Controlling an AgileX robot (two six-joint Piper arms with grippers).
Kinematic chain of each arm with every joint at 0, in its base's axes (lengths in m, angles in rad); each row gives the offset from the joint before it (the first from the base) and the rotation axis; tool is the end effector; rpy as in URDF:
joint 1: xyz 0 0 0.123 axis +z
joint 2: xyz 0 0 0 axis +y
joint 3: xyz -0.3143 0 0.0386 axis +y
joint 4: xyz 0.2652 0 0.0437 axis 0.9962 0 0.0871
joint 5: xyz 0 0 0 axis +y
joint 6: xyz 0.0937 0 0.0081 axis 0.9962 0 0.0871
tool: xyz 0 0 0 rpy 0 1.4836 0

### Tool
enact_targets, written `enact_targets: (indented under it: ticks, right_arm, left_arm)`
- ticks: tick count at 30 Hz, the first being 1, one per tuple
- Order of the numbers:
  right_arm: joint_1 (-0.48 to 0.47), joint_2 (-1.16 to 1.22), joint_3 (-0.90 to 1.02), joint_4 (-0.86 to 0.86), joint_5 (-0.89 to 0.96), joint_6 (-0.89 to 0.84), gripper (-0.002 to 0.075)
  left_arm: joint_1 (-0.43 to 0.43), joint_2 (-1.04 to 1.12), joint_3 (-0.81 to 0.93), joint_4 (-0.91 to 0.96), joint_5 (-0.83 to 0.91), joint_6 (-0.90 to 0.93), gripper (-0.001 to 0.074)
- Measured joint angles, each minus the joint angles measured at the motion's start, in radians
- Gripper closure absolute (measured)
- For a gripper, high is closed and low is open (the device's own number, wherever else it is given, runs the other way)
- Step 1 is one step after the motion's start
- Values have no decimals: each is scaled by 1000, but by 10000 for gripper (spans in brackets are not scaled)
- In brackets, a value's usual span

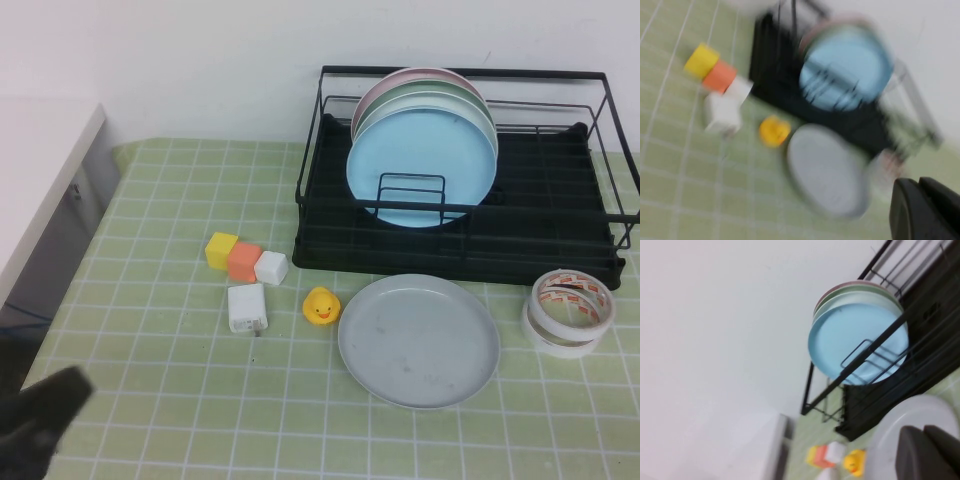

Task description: Place plate on rack

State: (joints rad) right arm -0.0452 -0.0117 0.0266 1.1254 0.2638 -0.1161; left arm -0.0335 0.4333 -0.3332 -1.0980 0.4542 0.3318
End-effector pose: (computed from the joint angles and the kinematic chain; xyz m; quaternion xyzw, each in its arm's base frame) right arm 0.0434 0.0203 0.1936 0.2855 0.6631 0.3902 0.5715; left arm 0.0821 -0.0396 0.2871 -0.1427 0.7651 -0.3695 0.5078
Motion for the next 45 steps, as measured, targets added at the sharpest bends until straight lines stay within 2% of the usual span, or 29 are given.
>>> enact_targets:
  ticks: [7, 12, 15, 21, 25, 28, 30, 37, 40, 45]
  right_arm:
    - [0, 0, 0, 2, -2, -247, 717]
    - [0, 0, 0, 3, 3, -335, 717]
    - [0, 0, 0, 3, 19, -377, 717]
    - [0, 0, 0, 1, 64, -422, 717]
    - [0, 0, 0, -12, 82, -426, 717]
    - [0, 0, 0, -18, 88, -428, 717]
    - [0, 0, 0, -20, 90, -428, 717]
    - [0, 0, 0, -20, 109, -428, 717]
    - [0, 0, 0, -20, 116, -428, 717]
    - [0, 0, 0, -28, 122, -428, 717]
  left_arm:
    - [0, 449, -348, 377, 254, 46, 737]
    - [-34, 650, -540, 532, 304, 28, 736]
    - [-124, 719, -619, 666, 295, -49, 736]
    - [-399, 867, -703, 1024, 297, -313, 736]
    - [-545, 1004, -769, 1159, 305, -485, 736]
    - [-603, 1102, -843, 1170, 309, -595, 728]
    - [-618, 1164, -890, 1135, 313, -625, 692]
    - [-618, 1375, -1006, 974, 243, -644, 407]
    - [-618, 1450, -1025, 945, 205, -625, 370]
    - [-618, 1573, -1077, 939, 192, -596, 358]
